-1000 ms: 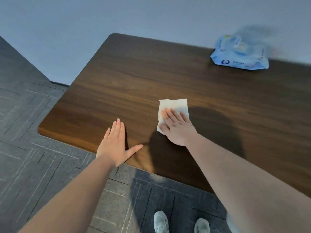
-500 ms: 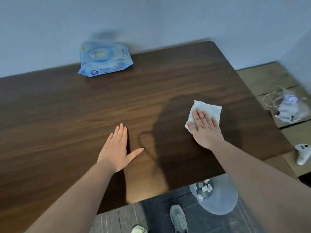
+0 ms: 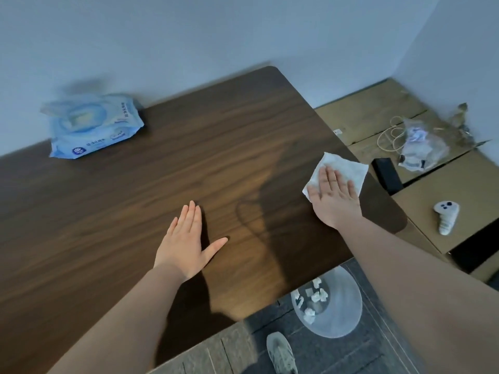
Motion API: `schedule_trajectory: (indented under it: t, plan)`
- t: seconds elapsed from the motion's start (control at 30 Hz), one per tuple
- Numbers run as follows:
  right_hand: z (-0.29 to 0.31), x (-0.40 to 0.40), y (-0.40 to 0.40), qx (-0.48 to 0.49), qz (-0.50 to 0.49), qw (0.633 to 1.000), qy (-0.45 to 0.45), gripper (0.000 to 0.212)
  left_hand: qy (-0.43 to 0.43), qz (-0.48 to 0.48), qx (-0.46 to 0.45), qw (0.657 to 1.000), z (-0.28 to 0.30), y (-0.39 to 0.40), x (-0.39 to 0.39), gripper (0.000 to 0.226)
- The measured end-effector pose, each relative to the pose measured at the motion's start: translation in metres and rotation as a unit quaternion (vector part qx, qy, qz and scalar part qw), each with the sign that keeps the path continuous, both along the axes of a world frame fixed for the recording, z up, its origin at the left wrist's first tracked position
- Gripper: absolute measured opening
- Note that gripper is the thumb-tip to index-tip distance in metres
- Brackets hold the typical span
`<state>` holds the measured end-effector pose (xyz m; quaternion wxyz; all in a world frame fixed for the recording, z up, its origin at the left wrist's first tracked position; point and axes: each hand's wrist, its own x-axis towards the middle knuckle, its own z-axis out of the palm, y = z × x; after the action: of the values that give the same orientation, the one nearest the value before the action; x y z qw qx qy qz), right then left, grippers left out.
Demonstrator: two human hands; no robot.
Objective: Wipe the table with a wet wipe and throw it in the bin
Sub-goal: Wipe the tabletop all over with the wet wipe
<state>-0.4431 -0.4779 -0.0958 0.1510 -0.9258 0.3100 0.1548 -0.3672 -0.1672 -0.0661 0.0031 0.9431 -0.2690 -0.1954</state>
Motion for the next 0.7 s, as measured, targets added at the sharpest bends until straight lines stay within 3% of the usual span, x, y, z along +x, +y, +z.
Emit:
schedule_trajectory:
  t: [0.27,0.47,0.7]
  plan:
    - [0.003,-0.017,0.118,-0.006,0.073,0.997,0.007,0.06,-0.009,0.07,-0.033,0.997,-0.003,0.085,-0.006,0.085]
    - [0.003,-0.018,0.275,0.005,0.201,0.98,-0.004,0.06,-0.01,0.154,-0.033,0.987,-0.001,0.226,-0.03,0.08]
    - [0.003,0.014,0.487,0.023,0.364,0.931,-0.027,0.06,-0.011,0.279,0.01,0.96,-0.01,0.415,-0.069,0.082]
